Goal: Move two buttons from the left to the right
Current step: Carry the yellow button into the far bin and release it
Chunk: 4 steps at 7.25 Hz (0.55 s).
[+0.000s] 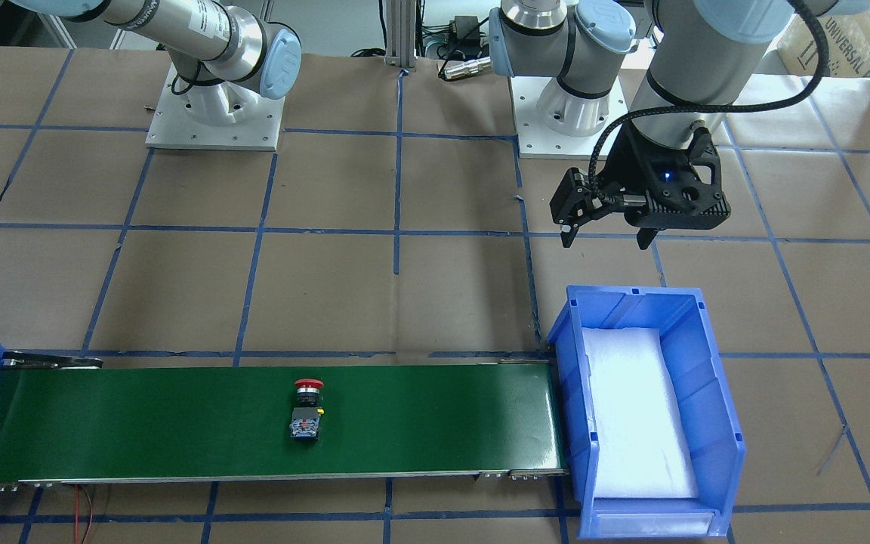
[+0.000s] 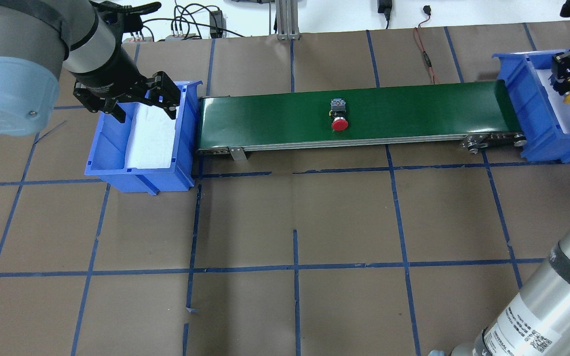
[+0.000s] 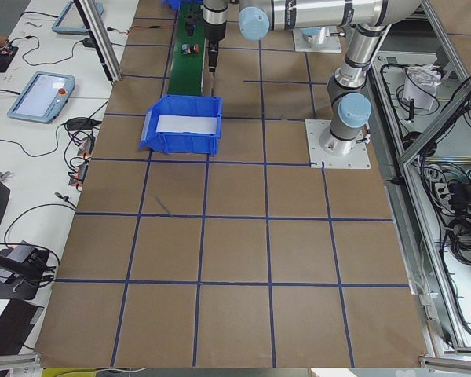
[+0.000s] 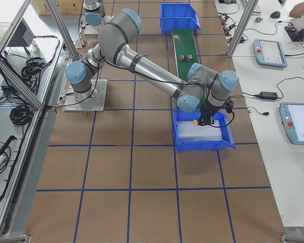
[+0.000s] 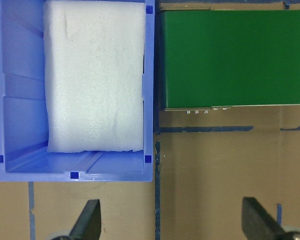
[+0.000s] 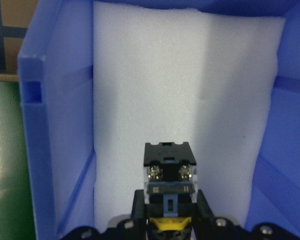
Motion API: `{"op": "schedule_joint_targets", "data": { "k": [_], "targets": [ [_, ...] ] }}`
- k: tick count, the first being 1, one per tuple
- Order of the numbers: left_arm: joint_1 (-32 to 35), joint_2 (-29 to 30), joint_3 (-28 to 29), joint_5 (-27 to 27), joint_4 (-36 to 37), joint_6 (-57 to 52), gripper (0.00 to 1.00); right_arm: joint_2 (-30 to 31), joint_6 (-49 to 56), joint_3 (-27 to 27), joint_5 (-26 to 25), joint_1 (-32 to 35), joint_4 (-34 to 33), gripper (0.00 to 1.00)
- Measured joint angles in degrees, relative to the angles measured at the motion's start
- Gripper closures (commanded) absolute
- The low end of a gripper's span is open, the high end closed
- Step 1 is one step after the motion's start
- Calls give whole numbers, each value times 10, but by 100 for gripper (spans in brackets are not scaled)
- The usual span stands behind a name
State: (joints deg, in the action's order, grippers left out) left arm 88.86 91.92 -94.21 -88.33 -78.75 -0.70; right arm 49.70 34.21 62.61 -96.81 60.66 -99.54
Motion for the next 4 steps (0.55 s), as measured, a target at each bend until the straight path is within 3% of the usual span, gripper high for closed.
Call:
{"op": "schedule_joint_targets", "data": {
  "k": [1,2,4],
  "targets": [
    [0,0,0,0,0,0,0,-3,1,0,3,-2,-5,54],
    [0,-1,0,0,0,0,0,-4,1,0,3,-2,-10,29],
    [0,-2,0,0,-1,0,0,-5,1,-1,1,-4,-12,9]
  ]
}}
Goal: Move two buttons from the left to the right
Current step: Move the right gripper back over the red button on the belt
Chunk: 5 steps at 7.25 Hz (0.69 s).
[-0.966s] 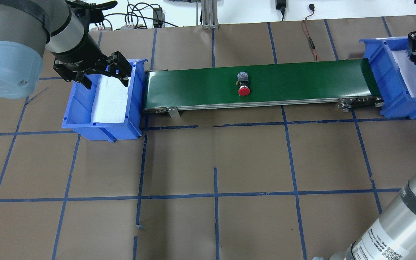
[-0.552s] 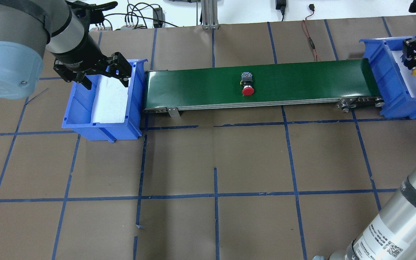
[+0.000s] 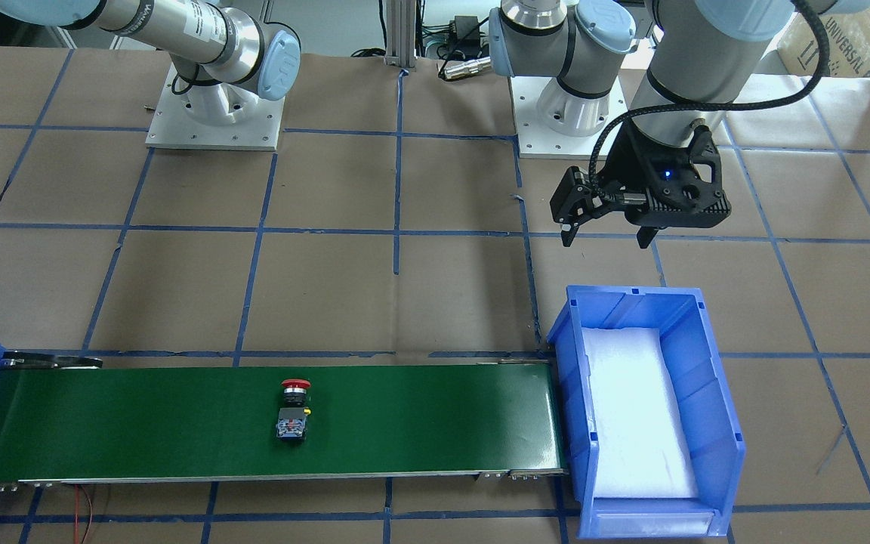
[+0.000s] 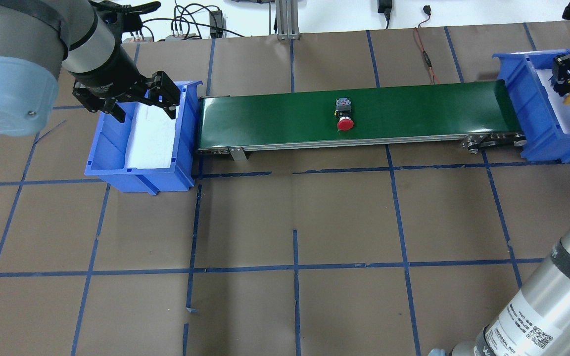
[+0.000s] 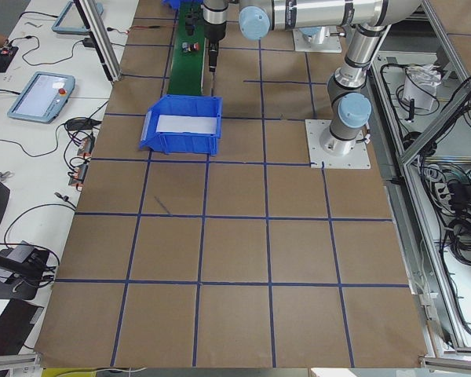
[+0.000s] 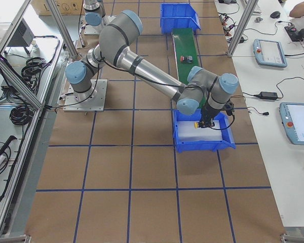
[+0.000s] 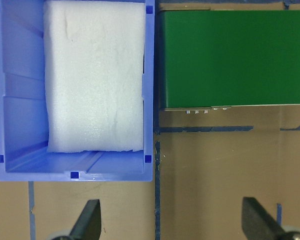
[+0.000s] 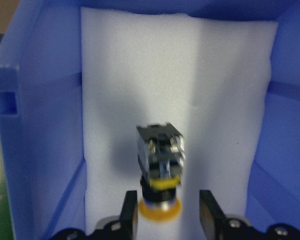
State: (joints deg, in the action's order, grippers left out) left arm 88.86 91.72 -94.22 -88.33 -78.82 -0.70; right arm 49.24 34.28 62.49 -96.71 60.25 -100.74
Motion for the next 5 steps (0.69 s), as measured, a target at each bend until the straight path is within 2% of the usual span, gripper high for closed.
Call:
{"op": "schedule_joint_targets", "data": {
  "k": [1,3,5],
  "targets": [
    [0,-1,0,0,-1,0,0,1,0,0,-1,-1,0,1],
    [0,-3,0,0,-3,1,0,10,1,-8,-1,-1,9,0],
    [0,-4,0,0,-3,1,0,37,-3,-34,1,7,75,0]
  ]
}}
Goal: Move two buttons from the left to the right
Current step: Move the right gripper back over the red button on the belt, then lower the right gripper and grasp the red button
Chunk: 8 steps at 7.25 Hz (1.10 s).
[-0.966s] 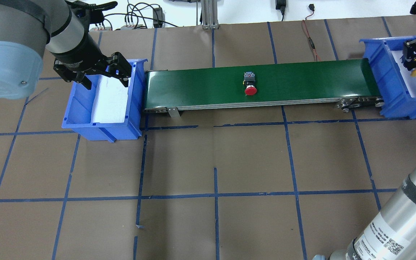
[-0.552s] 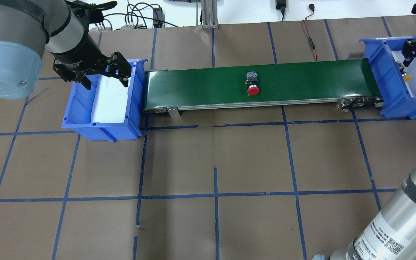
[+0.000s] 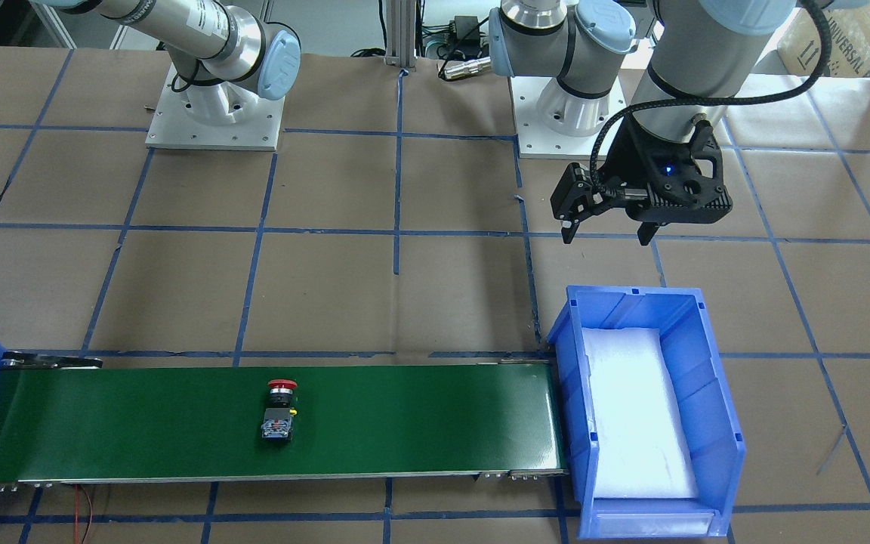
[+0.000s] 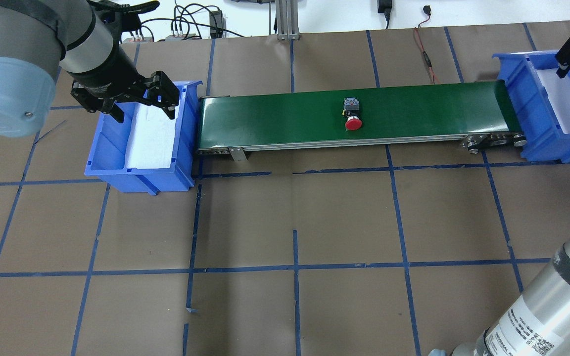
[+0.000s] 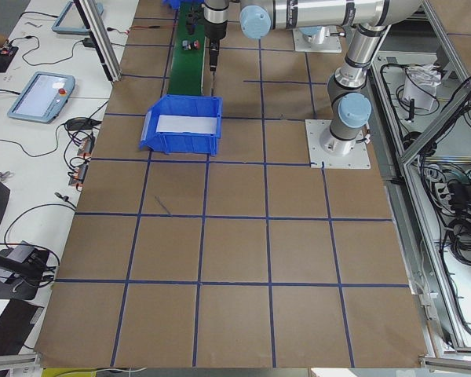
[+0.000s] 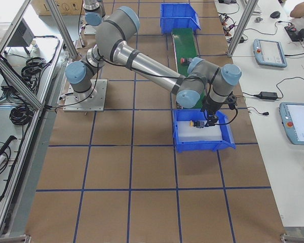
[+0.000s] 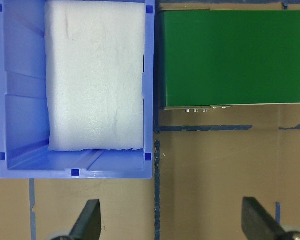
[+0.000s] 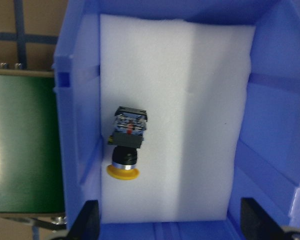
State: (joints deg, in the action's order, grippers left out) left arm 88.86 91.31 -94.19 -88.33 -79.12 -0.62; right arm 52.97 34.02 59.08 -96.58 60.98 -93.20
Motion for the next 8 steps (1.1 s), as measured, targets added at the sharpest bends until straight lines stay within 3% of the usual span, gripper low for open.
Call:
{"op": "schedule_joint_targets", "data": {
  "k": [2,4,6,8],
  "targets": [
    [0,-1,0,0,-1,0,0,31,-24,-7,-1,57,74,0],
    [0,-1,0,0,-1,0,0,33,-92,-1,-2,137,98,0],
    [0,0,1,0,-2,0,0,26,-162,22,4,198,90,0],
    [0,1,4,-3,-10,1,0,20,-227,43,13,259,33,1]
  ]
}}
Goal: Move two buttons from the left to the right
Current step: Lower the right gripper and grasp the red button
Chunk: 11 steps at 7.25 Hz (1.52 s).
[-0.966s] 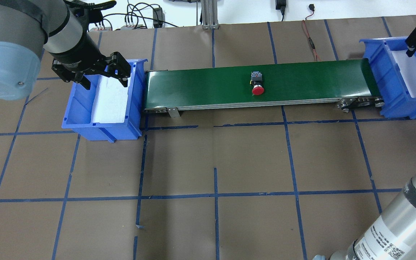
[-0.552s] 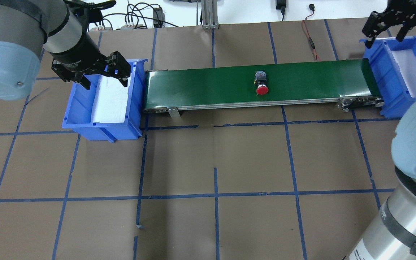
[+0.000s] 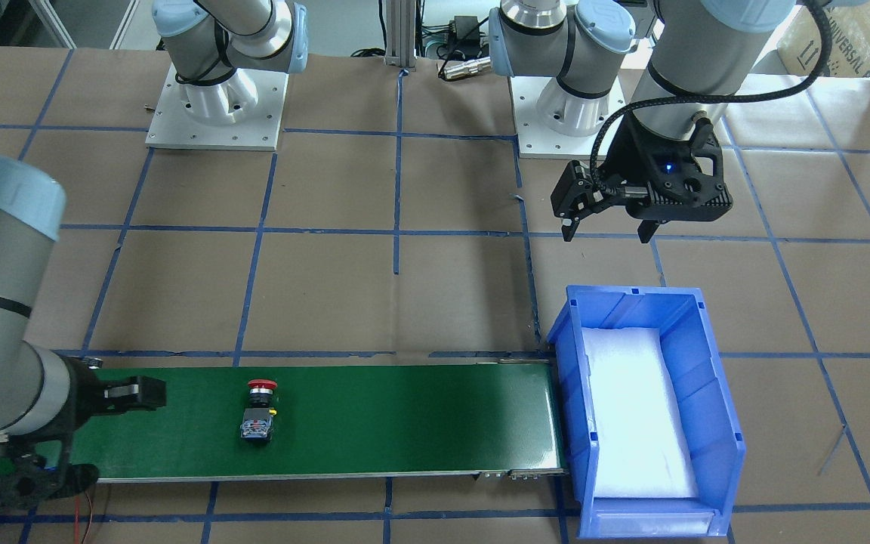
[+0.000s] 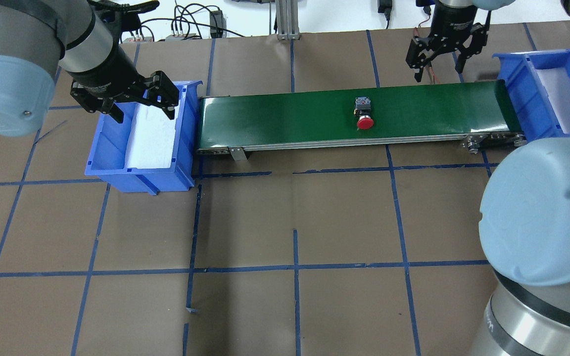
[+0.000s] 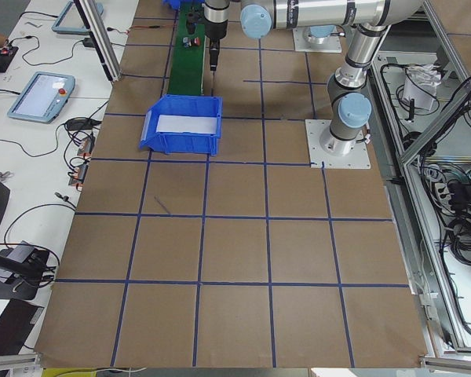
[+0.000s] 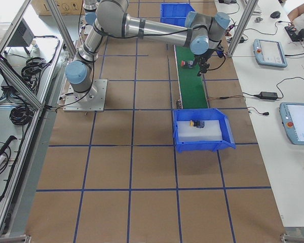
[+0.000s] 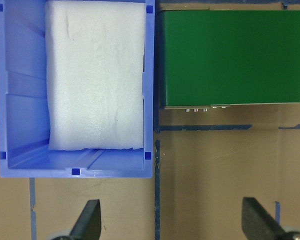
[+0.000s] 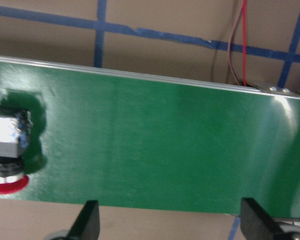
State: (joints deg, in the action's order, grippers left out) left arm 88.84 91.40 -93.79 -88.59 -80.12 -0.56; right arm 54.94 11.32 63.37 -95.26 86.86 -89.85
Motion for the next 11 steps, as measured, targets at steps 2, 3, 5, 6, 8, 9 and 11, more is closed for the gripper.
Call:
{"op": "schedule_joint_targets", "data": {
  "k": [2,3,5,6,8,9,11],
  "targets": [
    [-1,4,8,-3,-17,1,0,-16,-62,6,18,39,-45,1],
    [-1,5,9,-3,-21,1,0,-28,-80,9,21,50,-68,1],
    [-1,10,16,-4,-38,13,0,-46,-102,22,22,59,-88,6],
    [-1,13,24,-4,-52,19,0,-49,-108,28,22,60,-90,10],
    [1,15,36,-3,-89,22,0,-52,-117,38,21,60,-90,29],
    [2,15,35,-3,-94,20,0,-52,-117,43,21,59,-90,63],
    [3,14,31,-2,-92,16,0,-54,-113,45,22,56,-91,91]
  ]
}}
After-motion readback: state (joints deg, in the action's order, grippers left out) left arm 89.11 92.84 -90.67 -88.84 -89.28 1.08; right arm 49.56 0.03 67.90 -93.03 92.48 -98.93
